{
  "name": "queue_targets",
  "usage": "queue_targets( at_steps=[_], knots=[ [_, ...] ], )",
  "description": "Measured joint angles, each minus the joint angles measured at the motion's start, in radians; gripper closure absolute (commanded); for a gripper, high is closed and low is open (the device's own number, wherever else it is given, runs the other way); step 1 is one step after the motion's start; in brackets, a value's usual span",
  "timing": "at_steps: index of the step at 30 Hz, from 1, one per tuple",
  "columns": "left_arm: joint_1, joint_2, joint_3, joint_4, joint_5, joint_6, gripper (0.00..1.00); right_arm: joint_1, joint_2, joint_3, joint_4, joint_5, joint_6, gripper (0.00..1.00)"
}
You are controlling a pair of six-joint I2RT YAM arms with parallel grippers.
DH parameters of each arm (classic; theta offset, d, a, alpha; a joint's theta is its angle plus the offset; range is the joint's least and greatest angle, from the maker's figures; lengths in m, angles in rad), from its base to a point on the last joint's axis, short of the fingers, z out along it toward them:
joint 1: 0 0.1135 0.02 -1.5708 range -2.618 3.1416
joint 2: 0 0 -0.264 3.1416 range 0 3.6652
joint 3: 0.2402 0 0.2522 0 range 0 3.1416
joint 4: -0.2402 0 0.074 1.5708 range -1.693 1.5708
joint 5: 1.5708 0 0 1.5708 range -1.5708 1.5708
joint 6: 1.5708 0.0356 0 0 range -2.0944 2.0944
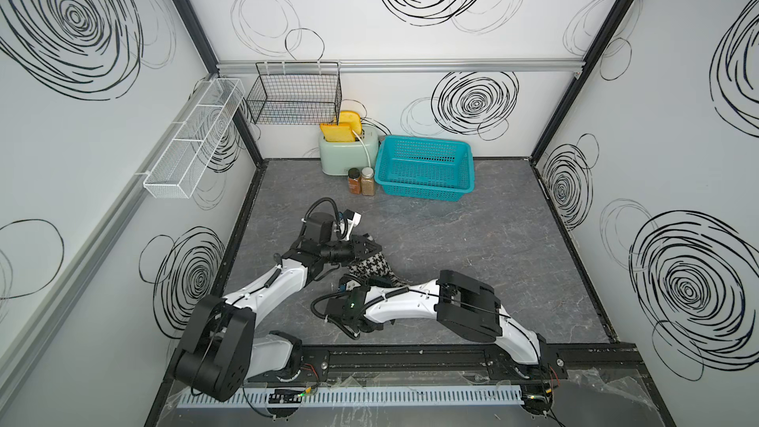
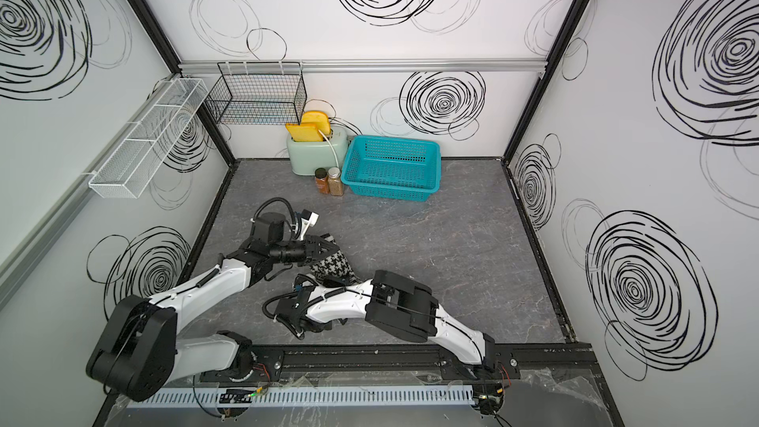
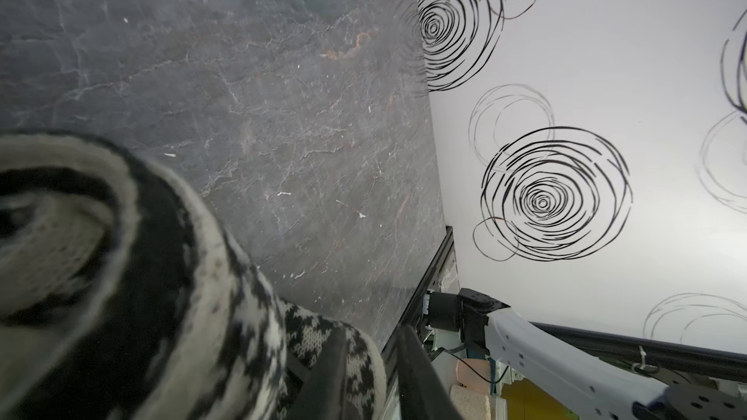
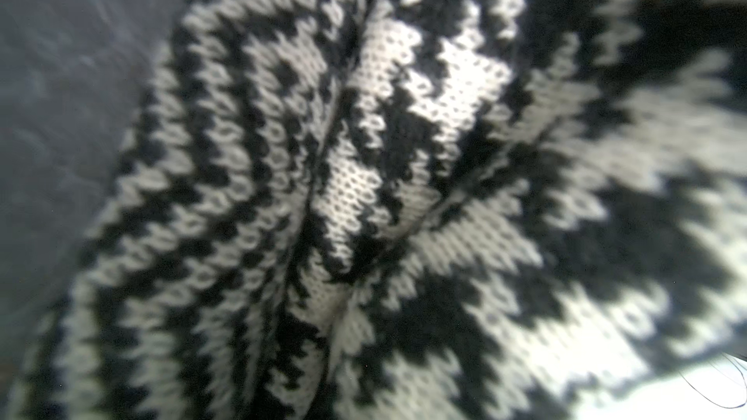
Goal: Roll up the scarf and place it into the basket
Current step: Roll the scarf at the center of the board.
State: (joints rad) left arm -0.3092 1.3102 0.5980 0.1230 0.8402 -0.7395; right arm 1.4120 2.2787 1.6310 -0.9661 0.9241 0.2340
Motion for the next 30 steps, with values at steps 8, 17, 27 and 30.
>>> queue_targets(
  at_steps=[8,17,27,30],
  knots=[
    [-0.005,0.061,0.013,-0.106,-0.071,0.088,0.73,0.013,-0.001,-0.003,0.0,0.005,0.016,0.77],
    [0.064,0.09,-0.013,-0.143,-0.083,0.157,0.75,0.035,-0.037,-0.03,0.023,0.006,0.043,0.44],
    [0.106,0.144,-0.05,-0.103,-0.054,0.185,0.76,0.095,-0.249,-0.213,0.203,-0.217,0.076,0.22],
    [0.106,0.164,-0.05,-0.093,-0.043,0.185,0.77,0.095,-0.394,-0.311,0.285,-0.363,0.096,0.21]
  ],
)
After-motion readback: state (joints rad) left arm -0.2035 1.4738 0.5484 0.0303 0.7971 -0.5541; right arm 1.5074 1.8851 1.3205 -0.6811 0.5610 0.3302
